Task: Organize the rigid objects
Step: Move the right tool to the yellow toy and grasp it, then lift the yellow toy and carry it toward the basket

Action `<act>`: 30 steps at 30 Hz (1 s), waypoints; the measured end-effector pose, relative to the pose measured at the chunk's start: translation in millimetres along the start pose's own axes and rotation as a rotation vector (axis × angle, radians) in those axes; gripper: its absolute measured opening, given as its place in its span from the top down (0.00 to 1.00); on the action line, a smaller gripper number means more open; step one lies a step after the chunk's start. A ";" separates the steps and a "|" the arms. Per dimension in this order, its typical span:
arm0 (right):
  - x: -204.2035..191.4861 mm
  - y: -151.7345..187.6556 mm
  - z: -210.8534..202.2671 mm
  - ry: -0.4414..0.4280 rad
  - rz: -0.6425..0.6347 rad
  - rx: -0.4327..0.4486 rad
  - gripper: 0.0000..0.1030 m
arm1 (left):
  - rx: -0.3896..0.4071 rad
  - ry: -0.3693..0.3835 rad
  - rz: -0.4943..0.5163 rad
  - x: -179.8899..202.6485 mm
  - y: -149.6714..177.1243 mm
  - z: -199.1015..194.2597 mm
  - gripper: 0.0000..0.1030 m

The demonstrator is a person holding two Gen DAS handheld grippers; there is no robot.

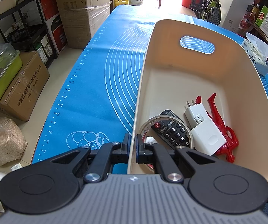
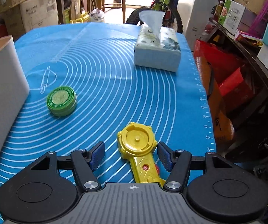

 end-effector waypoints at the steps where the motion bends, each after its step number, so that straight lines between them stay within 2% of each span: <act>1: 0.7 0.9 2.3 0.003 0.001 -0.004 0.33 | 0.000 0.000 0.000 -0.6 -0.1 -0.1 0.94; 7: 9.1 2.0 5.0 -0.016 0.067 0.019 0.31 | 0.000 0.000 0.000 -0.2 0.0 0.0 0.94; 11: 7.1 2.4 2.3 -0.027 0.062 0.045 0.49 | 0.000 -0.001 0.001 -0.7 0.0 0.0 0.94; 23: -3.6 2.0 -22.1 0.009 0.033 0.101 0.49 | -0.002 -0.003 -0.002 1.8 -0.6 1.3 0.94; 30: -9.5 -11.0 -52.0 -0.023 0.057 0.184 0.52 | -0.002 -0.003 -0.002 2.0 -0.5 1.2 0.94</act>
Point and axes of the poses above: each gripper's, at about its wrist camera, not at the fingertips, and z roughly the way its jaws point, x to its right, y to its underside, the point moved 7 cm from there along z, roughly the way its jaws point, and after that the axes turned 1 degree about -y, right-handed, at the moved point
